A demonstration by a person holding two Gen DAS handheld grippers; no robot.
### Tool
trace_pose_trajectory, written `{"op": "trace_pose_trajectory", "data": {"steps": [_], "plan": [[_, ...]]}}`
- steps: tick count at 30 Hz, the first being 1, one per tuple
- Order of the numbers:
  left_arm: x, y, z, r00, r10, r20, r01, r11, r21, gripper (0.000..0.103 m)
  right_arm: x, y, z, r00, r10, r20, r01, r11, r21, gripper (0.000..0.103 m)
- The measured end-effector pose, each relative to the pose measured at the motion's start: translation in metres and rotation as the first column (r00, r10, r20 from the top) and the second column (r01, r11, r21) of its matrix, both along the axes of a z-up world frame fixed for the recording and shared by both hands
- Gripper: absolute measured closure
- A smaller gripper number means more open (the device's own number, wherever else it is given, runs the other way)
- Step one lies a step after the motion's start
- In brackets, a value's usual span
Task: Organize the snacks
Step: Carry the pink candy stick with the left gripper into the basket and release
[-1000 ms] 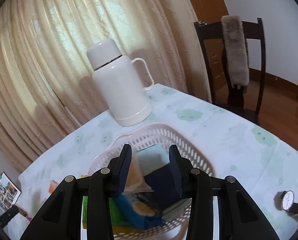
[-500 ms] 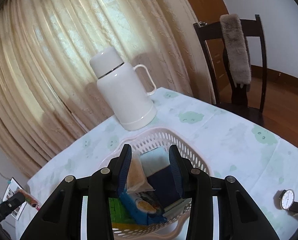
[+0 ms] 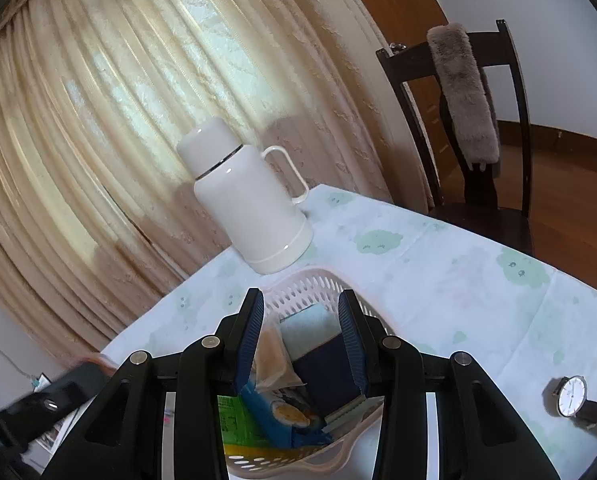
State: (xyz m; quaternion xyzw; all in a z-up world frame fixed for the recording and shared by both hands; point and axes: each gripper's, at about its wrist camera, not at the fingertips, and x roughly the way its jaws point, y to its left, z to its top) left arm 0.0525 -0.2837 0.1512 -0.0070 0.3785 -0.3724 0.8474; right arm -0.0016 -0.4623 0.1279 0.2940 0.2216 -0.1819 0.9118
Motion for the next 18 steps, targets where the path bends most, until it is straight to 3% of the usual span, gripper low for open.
{"op": "trace_pose_trajectory", "data": {"steps": [2, 4, 6, 12, 16, 18], "plan": [[0.001, -0.006, -0.007, 1.0, -0.008, -0.022, 0.008, 1.0, 0.004, 0.084, 0.0, -0.002, -0.001, 1.0, -0.001, -0.003, 0.001, 1.0, 0.007, 0.062], [0.001, -0.009, -0.014, 0.998, -0.016, -0.054, 0.016, 1.0, 0.009, 0.078, 0.0, -0.003, -0.002, 1.0, -0.004, -0.009, 0.004, 1.0, 0.012, 0.062], [0.003, -0.01, -0.019, 0.997, -0.007, -0.076, 0.007, 1.0, 0.009, 0.057, 0.0, -0.003, -0.002, 1.0, -0.004, -0.015, 0.004, 1.0, 0.014, 0.062], [0.007, 0.001, -0.026, 0.996, 0.037, -0.08, -0.037, 0.999, 0.012, 0.056, 0.001, -0.001, -0.002, 1.0, 0.002, -0.02, -0.002, 1.0, 0.009, 0.062], [0.006, 0.008, -0.026, 0.995, 0.098, -0.022, -0.097, 0.994, 0.056, 0.054, 0.002, 0.0, -0.003, 1.0, 0.005, -0.025, -0.005, 1.0, 0.005, 0.062], [0.005, 0.011, -0.025, 0.989, 0.144, 0.032, -0.146, 0.985, 0.091, 0.046, 0.002, 0.001, -0.003, 1.0, 0.008, -0.02, -0.008, 1.0, 0.001, 0.062]]}}
